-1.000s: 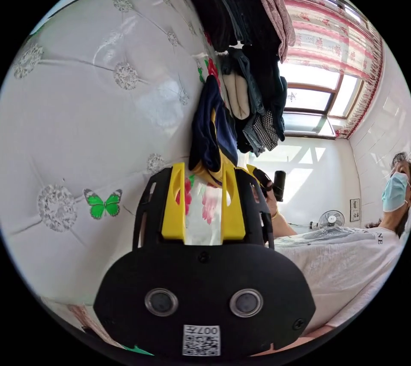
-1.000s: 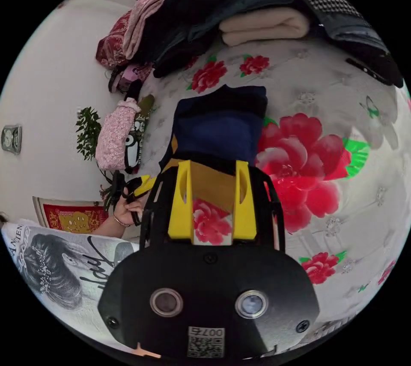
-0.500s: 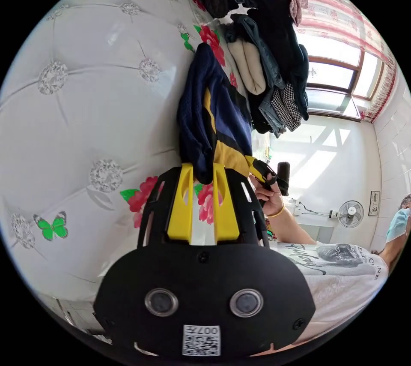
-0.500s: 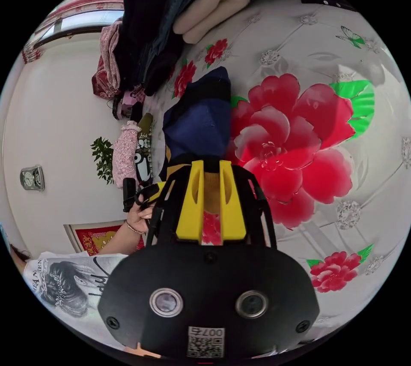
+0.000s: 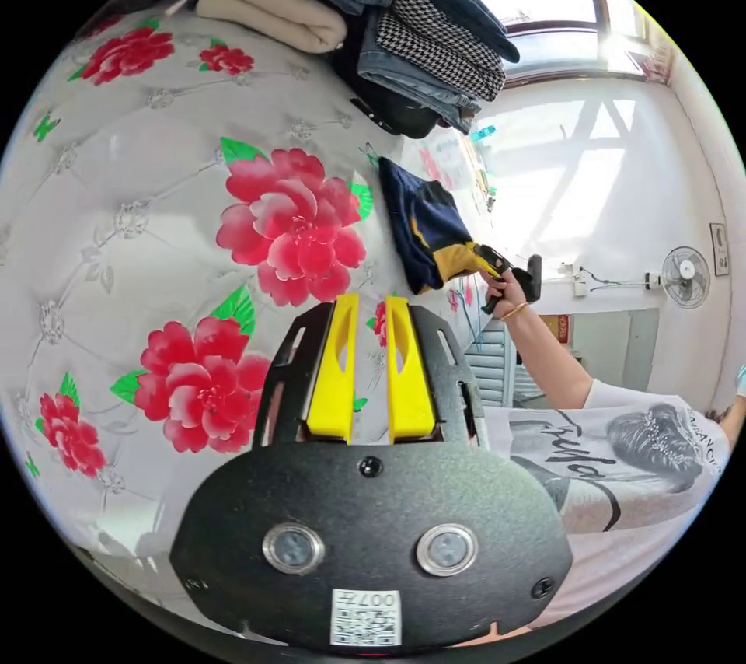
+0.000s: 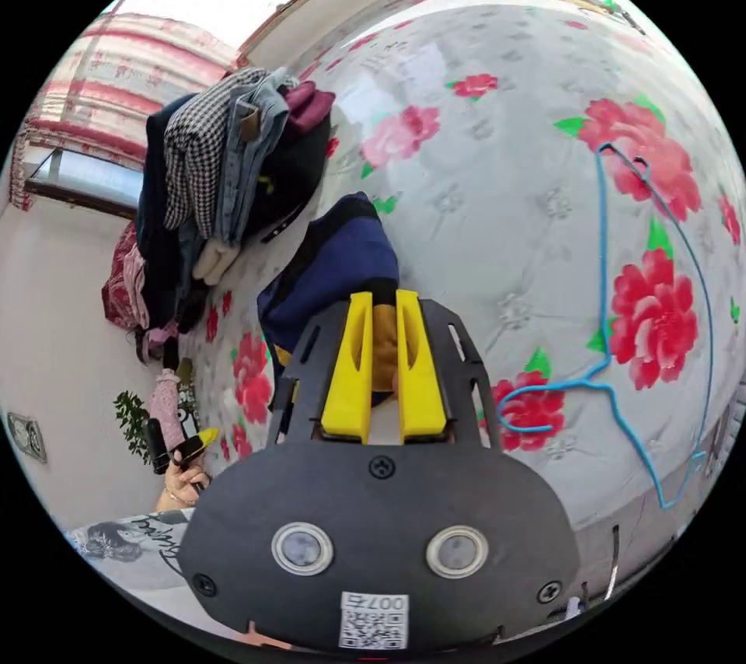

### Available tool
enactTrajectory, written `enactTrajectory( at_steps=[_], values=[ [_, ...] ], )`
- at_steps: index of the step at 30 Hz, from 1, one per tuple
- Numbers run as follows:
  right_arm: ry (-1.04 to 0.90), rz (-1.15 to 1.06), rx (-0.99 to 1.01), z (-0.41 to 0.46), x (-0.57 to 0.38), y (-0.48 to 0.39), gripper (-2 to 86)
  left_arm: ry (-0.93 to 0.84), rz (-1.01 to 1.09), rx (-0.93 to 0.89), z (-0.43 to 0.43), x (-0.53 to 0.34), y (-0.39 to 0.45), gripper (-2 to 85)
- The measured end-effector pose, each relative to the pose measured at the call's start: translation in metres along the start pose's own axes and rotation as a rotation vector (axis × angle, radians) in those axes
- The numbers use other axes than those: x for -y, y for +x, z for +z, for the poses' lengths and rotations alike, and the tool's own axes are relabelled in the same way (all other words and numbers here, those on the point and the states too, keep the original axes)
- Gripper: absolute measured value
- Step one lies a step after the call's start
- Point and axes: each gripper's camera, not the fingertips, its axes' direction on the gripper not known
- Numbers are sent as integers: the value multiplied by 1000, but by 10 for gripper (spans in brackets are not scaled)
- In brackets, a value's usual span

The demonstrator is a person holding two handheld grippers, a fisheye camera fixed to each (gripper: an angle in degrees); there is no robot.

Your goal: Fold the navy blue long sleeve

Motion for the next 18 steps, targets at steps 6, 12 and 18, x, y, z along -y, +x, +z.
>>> enactTrajectory(
  at_steps=[6, 12, 18],
  values=[
    [228, 142, -363, -71, -17, 42, 6, 262, -183, 157, -68, -67, -29, 71],
    [101, -230, -185, -30, -123, -52, 18, 609, -432, 486, -161, -153, -58, 79],
    [-239, -655, -186, 66, -251, -176, 37, 880, -566, 613, -226, -220, -77, 111]
  ],
)
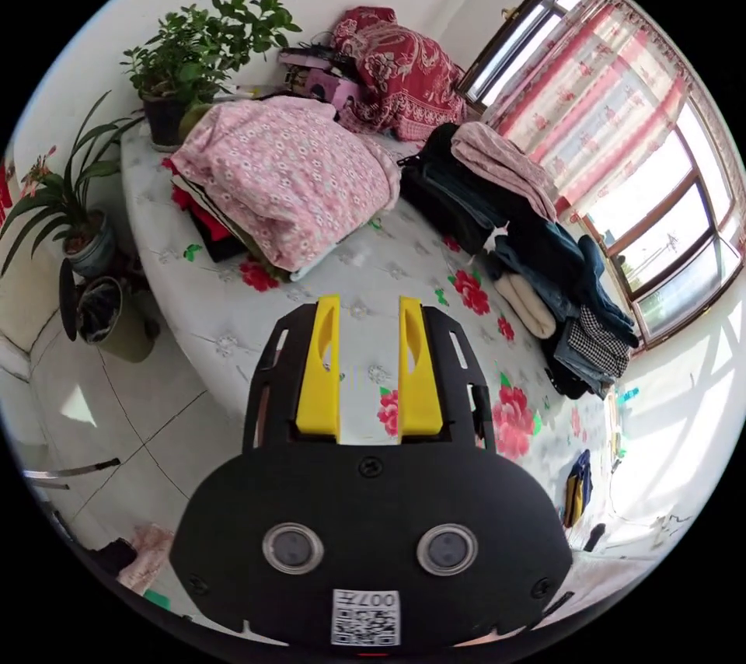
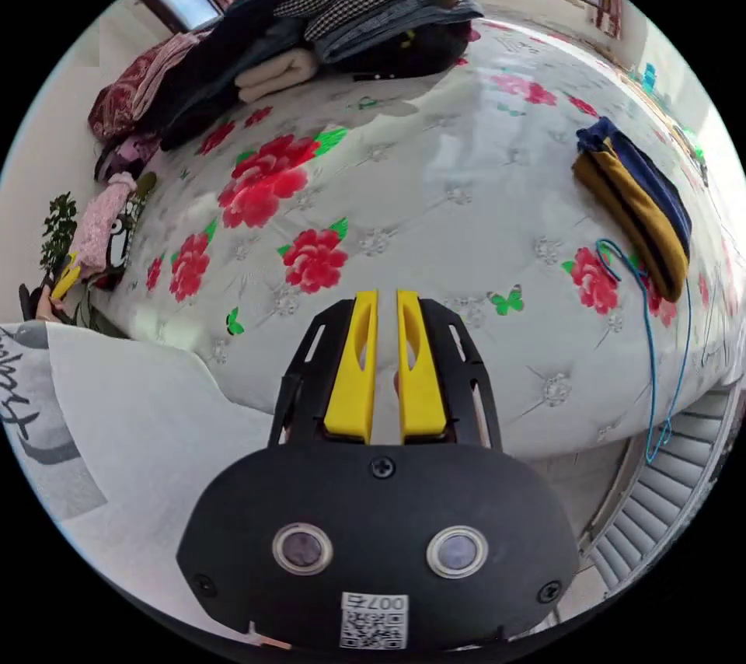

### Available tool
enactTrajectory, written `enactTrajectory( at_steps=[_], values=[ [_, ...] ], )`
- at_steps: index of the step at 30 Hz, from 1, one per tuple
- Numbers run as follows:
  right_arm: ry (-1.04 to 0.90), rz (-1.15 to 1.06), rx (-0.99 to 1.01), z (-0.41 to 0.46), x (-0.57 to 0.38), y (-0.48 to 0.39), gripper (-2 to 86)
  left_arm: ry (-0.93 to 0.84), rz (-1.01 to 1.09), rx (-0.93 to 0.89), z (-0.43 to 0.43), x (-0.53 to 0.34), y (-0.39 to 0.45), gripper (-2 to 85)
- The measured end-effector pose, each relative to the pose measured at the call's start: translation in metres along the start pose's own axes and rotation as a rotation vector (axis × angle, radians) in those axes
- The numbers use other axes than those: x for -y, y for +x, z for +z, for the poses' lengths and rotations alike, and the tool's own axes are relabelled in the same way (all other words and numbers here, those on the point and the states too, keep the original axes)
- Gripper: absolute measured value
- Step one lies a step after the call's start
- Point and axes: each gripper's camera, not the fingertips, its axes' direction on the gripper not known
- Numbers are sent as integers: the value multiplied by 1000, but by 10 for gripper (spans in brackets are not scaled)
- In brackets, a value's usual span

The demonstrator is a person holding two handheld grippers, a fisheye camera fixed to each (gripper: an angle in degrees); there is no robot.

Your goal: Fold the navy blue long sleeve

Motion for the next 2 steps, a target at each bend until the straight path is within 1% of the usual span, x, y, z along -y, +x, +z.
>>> enactTrajectory(
  at_steps=[2],
  values=[
    [-88, -154, -24, 15, 1, -41, 42, 44, 9, 24, -7, 6, -12, 118]
  ],
)
